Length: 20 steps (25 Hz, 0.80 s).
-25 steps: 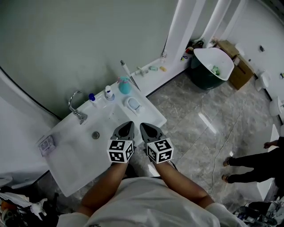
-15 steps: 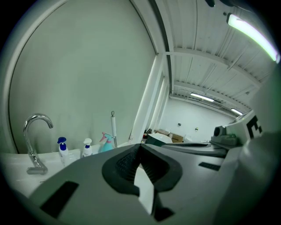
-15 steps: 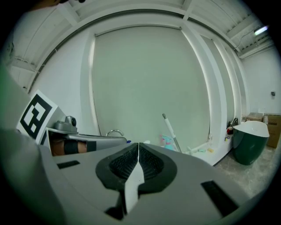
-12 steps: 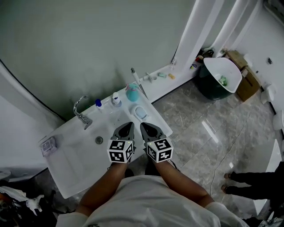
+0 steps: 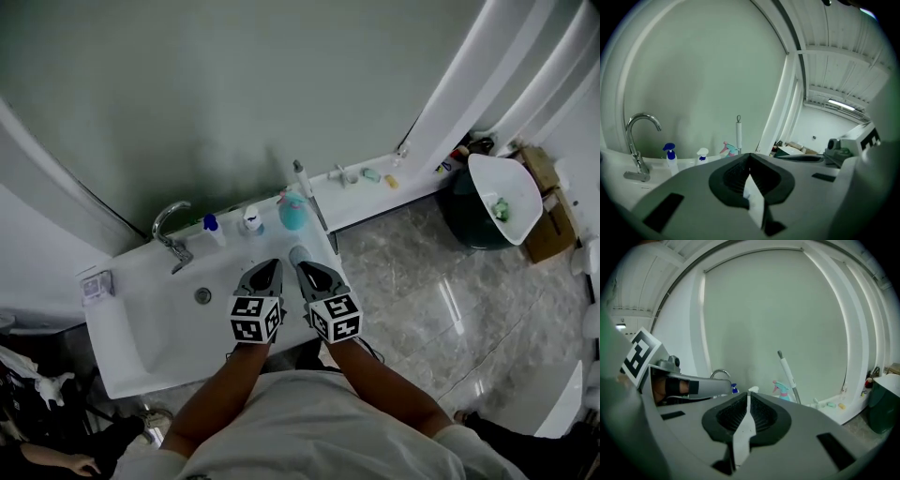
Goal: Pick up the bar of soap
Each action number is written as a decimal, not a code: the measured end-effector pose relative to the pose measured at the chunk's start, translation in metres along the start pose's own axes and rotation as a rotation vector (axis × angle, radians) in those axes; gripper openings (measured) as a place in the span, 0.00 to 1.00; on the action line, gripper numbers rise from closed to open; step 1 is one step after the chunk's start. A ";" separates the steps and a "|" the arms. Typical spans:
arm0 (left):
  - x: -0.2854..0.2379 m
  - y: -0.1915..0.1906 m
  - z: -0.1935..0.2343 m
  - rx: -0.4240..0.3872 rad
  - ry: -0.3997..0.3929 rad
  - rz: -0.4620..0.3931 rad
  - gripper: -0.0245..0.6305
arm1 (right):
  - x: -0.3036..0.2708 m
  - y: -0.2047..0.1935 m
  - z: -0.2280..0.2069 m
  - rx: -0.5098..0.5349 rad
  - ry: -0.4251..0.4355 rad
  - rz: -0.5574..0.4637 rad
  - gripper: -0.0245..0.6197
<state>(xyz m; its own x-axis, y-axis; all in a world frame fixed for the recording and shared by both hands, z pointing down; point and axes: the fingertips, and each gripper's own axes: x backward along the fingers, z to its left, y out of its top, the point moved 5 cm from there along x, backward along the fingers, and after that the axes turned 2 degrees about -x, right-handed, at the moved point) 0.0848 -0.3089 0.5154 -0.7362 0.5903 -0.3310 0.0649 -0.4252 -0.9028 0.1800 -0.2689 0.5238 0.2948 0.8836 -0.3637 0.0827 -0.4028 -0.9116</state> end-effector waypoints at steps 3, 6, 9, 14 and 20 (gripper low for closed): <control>-0.013 -0.004 0.001 0.022 0.051 0.003 0.05 | -0.012 -0.008 -0.019 0.009 0.045 0.041 0.09; -0.021 -0.009 0.004 0.029 0.100 0.006 0.05 | -0.021 -0.020 -0.035 0.010 0.079 0.080 0.12; -0.027 -0.015 0.009 0.044 0.146 0.016 0.05 | -0.032 -0.033 -0.047 0.012 0.106 0.123 0.16; -0.037 -0.027 0.021 0.070 0.204 0.029 0.05 | -0.050 -0.049 -0.060 0.024 0.134 0.175 0.23; -0.046 -0.044 0.025 0.097 0.239 0.051 0.05 | -0.069 -0.068 -0.072 0.044 0.159 0.232 0.30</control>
<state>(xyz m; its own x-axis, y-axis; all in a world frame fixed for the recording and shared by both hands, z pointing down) 0.0987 -0.3348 0.5777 -0.5533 0.7067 -0.4409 0.0245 -0.5153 -0.8566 0.2224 -0.3192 0.6250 0.4471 0.7193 -0.5318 -0.0447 -0.5758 -0.8164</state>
